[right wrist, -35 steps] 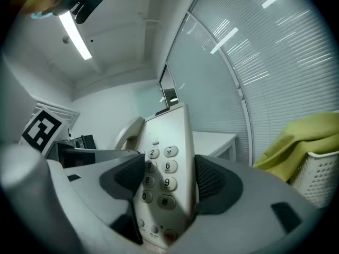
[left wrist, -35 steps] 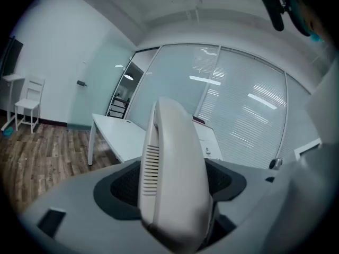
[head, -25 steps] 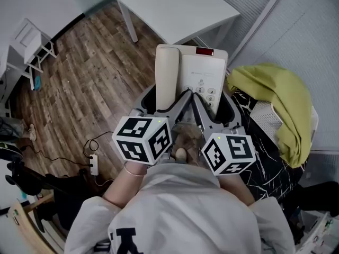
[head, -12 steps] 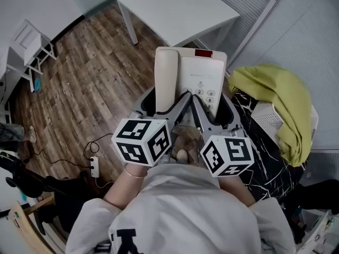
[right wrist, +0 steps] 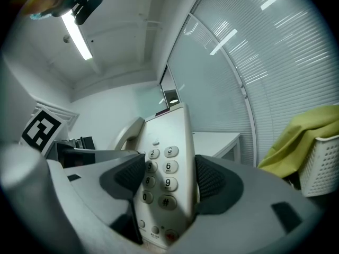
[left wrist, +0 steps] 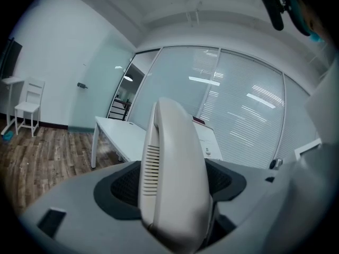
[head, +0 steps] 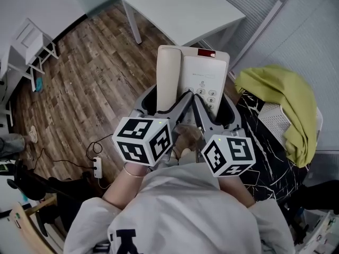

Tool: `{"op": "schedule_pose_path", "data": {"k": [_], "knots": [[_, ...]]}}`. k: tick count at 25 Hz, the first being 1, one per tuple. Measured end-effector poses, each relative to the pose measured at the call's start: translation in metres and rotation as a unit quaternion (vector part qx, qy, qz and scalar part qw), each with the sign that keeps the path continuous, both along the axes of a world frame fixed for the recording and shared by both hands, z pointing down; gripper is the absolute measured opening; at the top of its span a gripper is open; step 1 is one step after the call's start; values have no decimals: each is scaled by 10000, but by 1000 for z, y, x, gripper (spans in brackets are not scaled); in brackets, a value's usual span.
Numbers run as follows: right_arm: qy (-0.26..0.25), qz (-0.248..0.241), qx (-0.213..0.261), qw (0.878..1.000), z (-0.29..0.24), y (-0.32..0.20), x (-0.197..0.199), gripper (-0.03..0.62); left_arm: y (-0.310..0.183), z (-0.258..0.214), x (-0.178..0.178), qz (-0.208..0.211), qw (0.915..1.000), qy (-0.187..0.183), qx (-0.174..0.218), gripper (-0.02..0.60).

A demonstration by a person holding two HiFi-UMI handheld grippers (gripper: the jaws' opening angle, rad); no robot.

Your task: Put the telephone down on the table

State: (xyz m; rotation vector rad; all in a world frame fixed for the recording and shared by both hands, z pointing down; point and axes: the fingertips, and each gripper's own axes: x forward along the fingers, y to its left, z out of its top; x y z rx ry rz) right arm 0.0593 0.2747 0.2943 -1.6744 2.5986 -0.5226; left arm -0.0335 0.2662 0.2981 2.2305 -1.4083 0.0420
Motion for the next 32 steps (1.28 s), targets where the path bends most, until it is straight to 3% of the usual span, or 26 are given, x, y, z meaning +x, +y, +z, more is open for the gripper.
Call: {"op": "schedule_pose_path", "data": {"k": [13,32], "knots": [[-9,-56,-117,9999,10,-53,-11,305,-52,10,-11,-69,9999,23,-98,360],[16,-420,-60,9991,-6,-248,15,305,-240,-6,14,-417,9991,35,51,360]]}}
